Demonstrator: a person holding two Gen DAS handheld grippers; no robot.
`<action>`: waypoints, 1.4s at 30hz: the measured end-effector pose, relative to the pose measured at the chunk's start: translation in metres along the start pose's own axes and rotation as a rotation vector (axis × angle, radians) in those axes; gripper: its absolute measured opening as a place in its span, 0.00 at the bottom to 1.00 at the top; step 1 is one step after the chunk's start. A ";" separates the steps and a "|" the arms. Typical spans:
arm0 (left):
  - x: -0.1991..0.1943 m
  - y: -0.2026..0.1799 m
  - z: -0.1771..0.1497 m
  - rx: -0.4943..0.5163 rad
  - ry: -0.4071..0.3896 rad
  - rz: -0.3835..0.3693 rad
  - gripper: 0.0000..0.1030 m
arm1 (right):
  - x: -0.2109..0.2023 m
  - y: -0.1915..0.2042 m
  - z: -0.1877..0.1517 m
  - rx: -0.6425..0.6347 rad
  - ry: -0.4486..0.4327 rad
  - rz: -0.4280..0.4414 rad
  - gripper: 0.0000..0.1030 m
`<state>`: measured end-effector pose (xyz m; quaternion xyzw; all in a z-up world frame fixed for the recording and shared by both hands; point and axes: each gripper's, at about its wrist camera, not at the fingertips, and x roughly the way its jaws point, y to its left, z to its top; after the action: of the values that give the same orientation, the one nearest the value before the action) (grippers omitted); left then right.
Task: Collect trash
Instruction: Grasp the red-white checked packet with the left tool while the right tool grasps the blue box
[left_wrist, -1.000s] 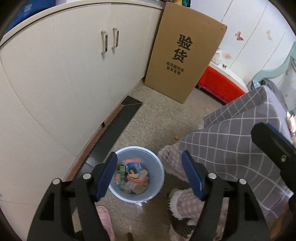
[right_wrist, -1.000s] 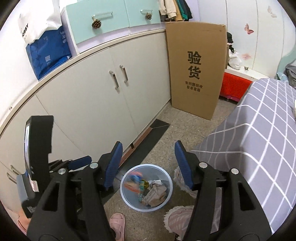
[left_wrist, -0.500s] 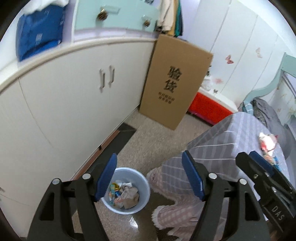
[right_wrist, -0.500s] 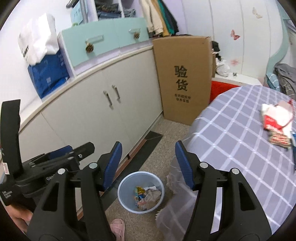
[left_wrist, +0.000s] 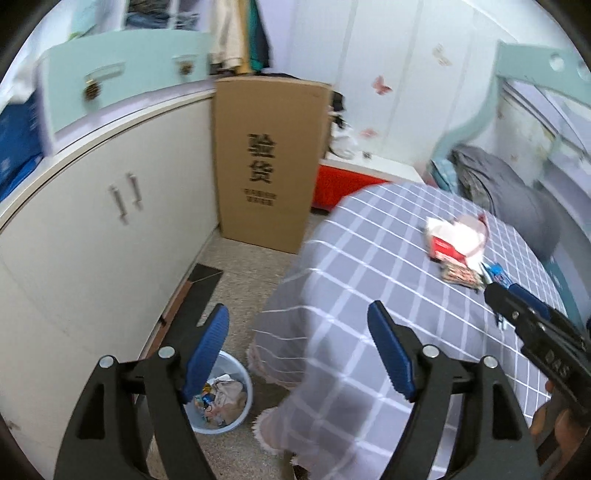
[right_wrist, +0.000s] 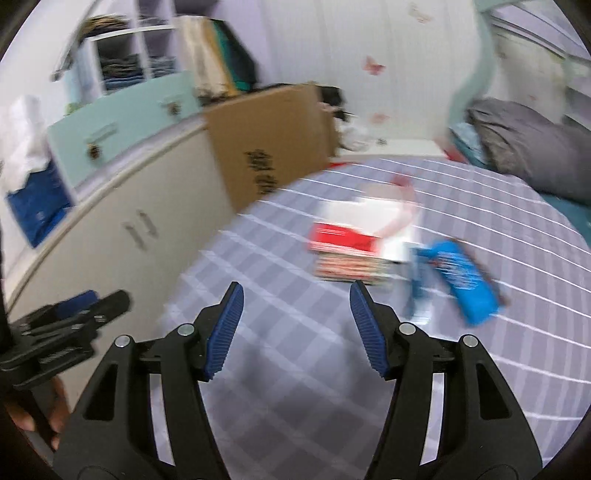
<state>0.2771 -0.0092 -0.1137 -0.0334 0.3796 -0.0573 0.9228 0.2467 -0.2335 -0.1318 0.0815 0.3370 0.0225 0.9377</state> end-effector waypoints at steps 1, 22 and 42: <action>0.002 -0.007 0.000 0.012 0.004 -0.006 0.74 | 0.003 -0.012 -0.001 0.001 0.018 -0.020 0.58; 0.078 -0.148 0.022 0.192 0.115 -0.140 0.82 | 0.022 -0.099 0.009 0.178 0.047 0.056 0.15; 0.098 -0.167 0.029 0.235 0.171 -0.128 0.56 | 0.019 -0.102 0.014 0.179 0.040 0.073 0.15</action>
<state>0.3531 -0.1871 -0.1439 0.0559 0.4443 -0.1626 0.8792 0.2689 -0.3338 -0.1504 0.1768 0.3529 0.0281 0.9184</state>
